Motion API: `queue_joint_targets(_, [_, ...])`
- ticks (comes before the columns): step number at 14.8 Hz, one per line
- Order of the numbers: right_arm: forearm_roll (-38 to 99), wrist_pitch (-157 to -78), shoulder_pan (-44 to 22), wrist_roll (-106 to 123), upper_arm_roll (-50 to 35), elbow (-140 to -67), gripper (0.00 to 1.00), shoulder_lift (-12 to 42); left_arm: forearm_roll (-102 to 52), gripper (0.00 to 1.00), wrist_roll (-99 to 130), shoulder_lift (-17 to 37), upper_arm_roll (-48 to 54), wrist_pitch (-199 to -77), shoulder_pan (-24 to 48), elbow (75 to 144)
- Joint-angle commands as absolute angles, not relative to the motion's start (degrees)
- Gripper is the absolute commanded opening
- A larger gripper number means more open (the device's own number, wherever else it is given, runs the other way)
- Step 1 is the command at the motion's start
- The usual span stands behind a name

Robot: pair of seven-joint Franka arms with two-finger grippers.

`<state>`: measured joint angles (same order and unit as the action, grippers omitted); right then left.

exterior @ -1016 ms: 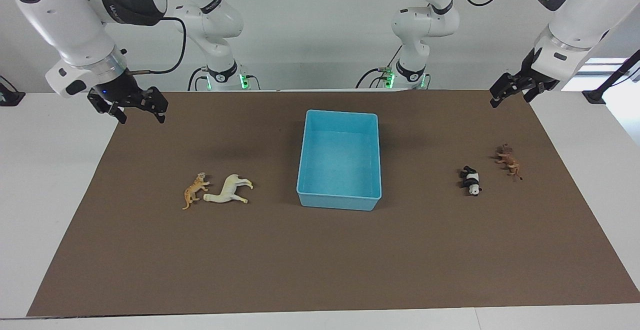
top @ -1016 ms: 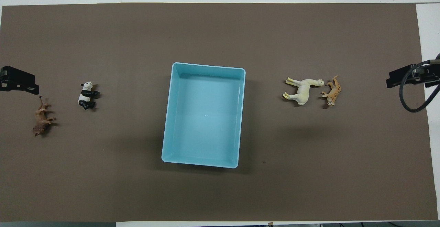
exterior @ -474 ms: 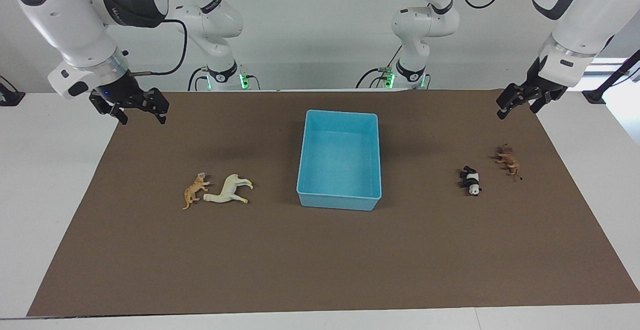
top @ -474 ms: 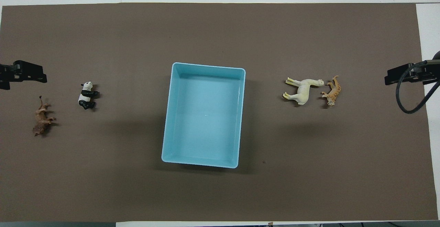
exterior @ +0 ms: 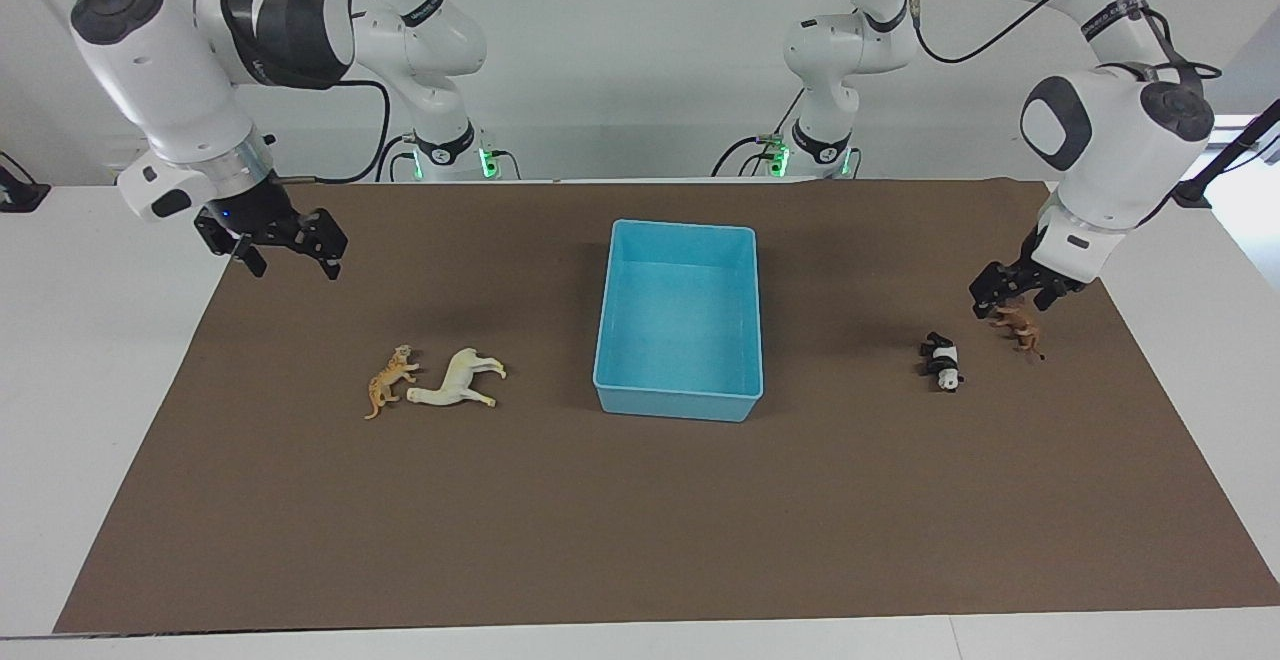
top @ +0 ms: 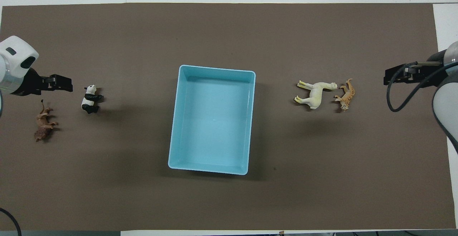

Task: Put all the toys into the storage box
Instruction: 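Grasp the panda with the left gripper while the right gripper grasps the llama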

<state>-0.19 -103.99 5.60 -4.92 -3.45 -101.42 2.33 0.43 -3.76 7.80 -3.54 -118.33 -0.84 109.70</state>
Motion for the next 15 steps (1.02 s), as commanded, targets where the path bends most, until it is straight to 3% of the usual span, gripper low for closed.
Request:
queue_joint_targets(1, [-0.4,-104.9,2.6,-8.3,-4.0,-98.2,0.99,7.4,0.0,1.00,-8.9,7.2,-3.6,-127.0,-1.2,118.5])
queue_joint_targets(6, [-0.7,-115.1,-4.5,-15.7,-4.0,-95.6,0.99,16.7,0.0,1.00,-9.6,9.7,-3.5,-129.6,-1.8,119.3])
queue_joint_targets(15, [-1.0,-117.4,-7.6,-26.5,-4.0,-97.6,0.99,21.4,0.0,1.00,-9.1,14.1,-3.4,-133.4,-0.9,119.1])
